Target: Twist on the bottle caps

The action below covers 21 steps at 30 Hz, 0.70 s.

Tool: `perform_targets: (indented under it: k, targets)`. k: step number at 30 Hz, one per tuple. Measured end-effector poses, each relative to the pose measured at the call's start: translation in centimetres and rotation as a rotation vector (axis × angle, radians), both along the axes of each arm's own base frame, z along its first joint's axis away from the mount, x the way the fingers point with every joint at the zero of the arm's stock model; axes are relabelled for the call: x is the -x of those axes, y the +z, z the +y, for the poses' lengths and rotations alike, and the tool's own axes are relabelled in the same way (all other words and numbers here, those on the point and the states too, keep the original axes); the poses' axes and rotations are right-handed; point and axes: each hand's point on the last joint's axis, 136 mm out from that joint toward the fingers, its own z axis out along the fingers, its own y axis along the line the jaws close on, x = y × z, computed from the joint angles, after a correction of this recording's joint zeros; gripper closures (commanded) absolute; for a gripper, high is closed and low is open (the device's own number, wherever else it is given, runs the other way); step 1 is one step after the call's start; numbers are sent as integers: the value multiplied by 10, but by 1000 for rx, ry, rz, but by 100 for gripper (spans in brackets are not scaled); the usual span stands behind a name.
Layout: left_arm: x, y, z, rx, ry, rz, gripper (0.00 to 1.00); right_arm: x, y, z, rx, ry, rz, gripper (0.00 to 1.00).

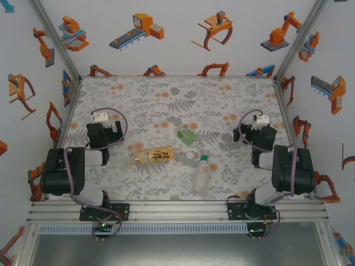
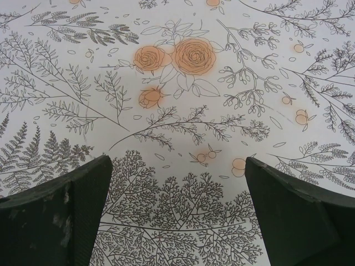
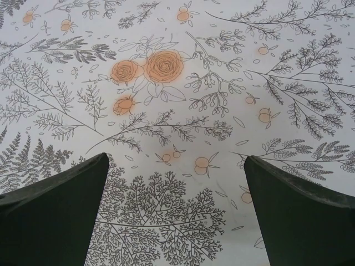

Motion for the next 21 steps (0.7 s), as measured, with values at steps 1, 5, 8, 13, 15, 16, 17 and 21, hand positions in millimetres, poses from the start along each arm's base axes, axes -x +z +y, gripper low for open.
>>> perform_targets:
  k: [1, 5, 8, 13, 15, 16, 17, 21]
  targets:
    - [0, 0, 0, 0, 0, 0, 3, 0, 0, 0, 0, 1, -2, 1]
    - [0, 0, 0, 0, 0, 0, 3, 1, 1, 0, 1, 1, -8, 1]
    - [0, 0, 0, 0, 0, 0, 3, 1, 1, 0, 1, 1, -8, 1]
    - [0, 0, 0, 0, 0, 0, 3, 1, 1, 0, 1, 1, -8, 1]
    - [0, 0, 0, 0, 0, 0, 3, 1, 1, 0, 1, 1, -8, 1]
    - [0, 0, 0, 0, 0, 0, 3, 1, 1, 0, 1, 1, -8, 1]
    - [0, 0, 0, 0, 0, 0, 3, 1, 1, 0, 1, 1, -8, 1]
    - [0, 0, 0, 0, 0, 0, 3, 1, 1, 0, 1, 1, -8, 1]
